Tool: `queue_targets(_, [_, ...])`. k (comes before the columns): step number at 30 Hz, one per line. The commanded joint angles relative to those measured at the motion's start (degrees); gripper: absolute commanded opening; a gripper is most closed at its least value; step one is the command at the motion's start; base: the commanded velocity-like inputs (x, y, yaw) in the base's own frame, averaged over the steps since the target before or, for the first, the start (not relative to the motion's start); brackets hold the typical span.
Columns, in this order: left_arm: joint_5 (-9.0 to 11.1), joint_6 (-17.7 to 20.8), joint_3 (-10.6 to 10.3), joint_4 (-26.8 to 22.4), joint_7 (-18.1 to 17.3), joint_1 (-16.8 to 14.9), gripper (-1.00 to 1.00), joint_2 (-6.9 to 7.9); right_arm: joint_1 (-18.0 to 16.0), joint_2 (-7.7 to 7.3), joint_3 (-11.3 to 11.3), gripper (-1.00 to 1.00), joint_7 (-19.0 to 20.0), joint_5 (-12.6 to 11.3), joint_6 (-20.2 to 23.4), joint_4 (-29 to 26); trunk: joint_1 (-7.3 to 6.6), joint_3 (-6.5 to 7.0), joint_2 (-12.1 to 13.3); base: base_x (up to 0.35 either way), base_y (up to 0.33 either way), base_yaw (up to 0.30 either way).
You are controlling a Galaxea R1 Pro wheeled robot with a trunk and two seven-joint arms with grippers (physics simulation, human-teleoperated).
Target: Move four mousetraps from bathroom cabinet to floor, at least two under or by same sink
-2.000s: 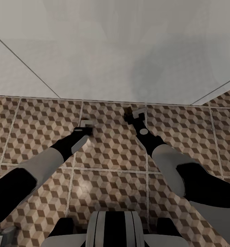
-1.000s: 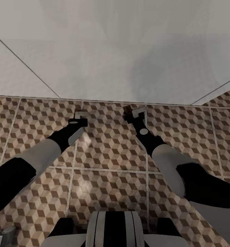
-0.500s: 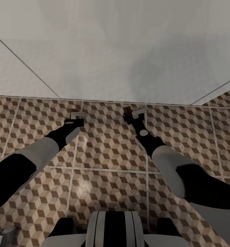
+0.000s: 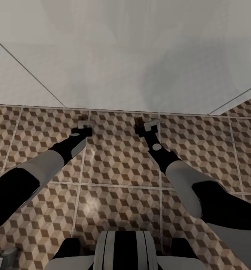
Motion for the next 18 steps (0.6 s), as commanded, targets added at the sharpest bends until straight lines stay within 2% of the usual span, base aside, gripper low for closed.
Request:
queue_targets(1, [0.24,0.13,-0.53,-0.33,0.60,-0.02,-1.00,0.05,-0.03,0.00,0.33,-1.00,-0.46,0.18,-0.09,0.09,-0.01,-0.03,-0.01,0.000,0.000,0.000])
queue_targets(11, [0.24,0.69,-0.59,-4.62,0.91,0.01,-1.00,0.01,-0.02,0.00,0.34,-1.00,-0.49,0.53,-0.05,0.09,-0.01,-0.03,-0.01,0.000,0.000,0.000])
queue_targets(18, [0.24,1.34,-0.60,-5.15,0.95,0.01,-1.00,0.01,-0.02,0.00,0.32,-1.00,-0.49,0.58,-0.05,0.09,-0.01,-0.03,-0.01,0.000,0.000,0.000])
